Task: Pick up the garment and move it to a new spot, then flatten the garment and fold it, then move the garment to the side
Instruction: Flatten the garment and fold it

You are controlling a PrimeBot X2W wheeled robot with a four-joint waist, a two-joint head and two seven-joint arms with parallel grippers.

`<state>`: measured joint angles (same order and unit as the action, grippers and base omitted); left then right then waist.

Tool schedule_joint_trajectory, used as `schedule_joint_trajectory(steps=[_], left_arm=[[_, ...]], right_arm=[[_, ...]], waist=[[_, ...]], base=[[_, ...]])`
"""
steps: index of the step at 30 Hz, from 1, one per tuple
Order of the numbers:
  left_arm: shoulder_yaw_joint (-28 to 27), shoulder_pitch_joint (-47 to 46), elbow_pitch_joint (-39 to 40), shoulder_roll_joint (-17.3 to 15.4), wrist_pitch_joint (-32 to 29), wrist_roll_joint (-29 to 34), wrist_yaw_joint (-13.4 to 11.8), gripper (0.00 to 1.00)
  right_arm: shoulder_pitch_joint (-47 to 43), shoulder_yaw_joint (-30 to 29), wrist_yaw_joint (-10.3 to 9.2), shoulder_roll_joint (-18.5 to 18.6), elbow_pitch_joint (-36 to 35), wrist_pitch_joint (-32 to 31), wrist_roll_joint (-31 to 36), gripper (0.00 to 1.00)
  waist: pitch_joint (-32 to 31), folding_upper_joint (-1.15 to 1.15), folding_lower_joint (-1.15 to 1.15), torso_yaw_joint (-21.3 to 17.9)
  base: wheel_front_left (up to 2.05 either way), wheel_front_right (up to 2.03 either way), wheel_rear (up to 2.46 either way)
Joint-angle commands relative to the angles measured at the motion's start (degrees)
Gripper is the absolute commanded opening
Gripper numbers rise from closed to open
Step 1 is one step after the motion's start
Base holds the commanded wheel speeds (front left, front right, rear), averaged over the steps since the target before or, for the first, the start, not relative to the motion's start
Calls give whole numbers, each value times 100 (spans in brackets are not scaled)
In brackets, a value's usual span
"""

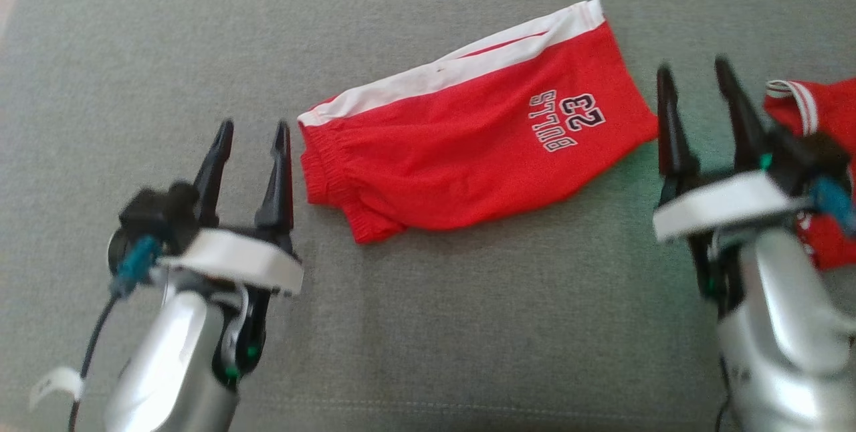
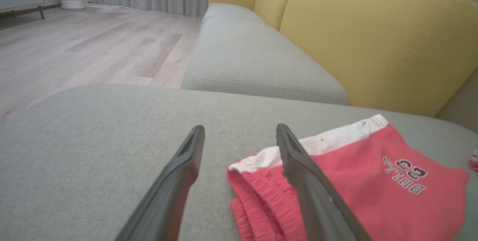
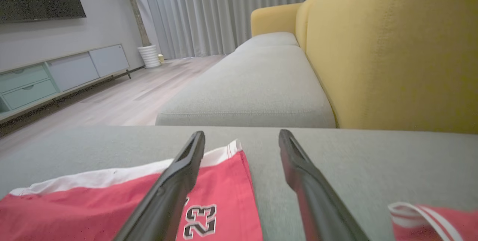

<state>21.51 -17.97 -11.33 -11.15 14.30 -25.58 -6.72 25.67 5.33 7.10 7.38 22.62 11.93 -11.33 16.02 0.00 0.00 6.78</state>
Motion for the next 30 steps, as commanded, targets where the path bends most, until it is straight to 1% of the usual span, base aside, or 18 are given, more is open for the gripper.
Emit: schedule_joint_trajectory(steps=[1, 6, 9, 13, 24, 27, 30], left_arm=[[-237, 19, 253, -209, 69, 101, -43, 100], [-125, 354, 398, -344, 69, 287, -62, 100], [-65, 438, 408, -399, 65, 336, -56, 100], [-46, 506, 400, -423, 64, 320, -66, 100], [-24, 497, 439, -410, 66, 300, -96, 100], [-10, 447, 453, -398, 66, 291, -75, 100], [8, 346, 471, -381, 66, 300, -46, 100]], right_arm=[[-232, 14, 39, -136, -453, -124, 126, 100], [-1197, -222, 39, -365, -1590, -631, 322, 100], [-1534, -284, 39, -414, -2039, -861, 373, 100], [-1804, -343, 39, -441, -2470, -1117, 391, 100], [-1933, -406, 39, -449, -2740, -1290, 260, 100], [-1864, -441, 39, -449, -2701, -1327, 255, 100], [-1611, -477, 39, -449, -2496, -1381, 301, 100]], waist=[[-65, 0, 0, -84], [-107, 0, 0, -187], [-120, 0, 0, -209], [-147, 0, 0, -222], [-126, 0, 0, -161], [-69, 0, 0, -110], [52, 0, 0, -36]], base=[[0, 0, 0], [0, 0, 0], [0, 0, 0], [0, 0, 0], [0, 0, 0], [0, 0, 0], [0, 0, 0]])
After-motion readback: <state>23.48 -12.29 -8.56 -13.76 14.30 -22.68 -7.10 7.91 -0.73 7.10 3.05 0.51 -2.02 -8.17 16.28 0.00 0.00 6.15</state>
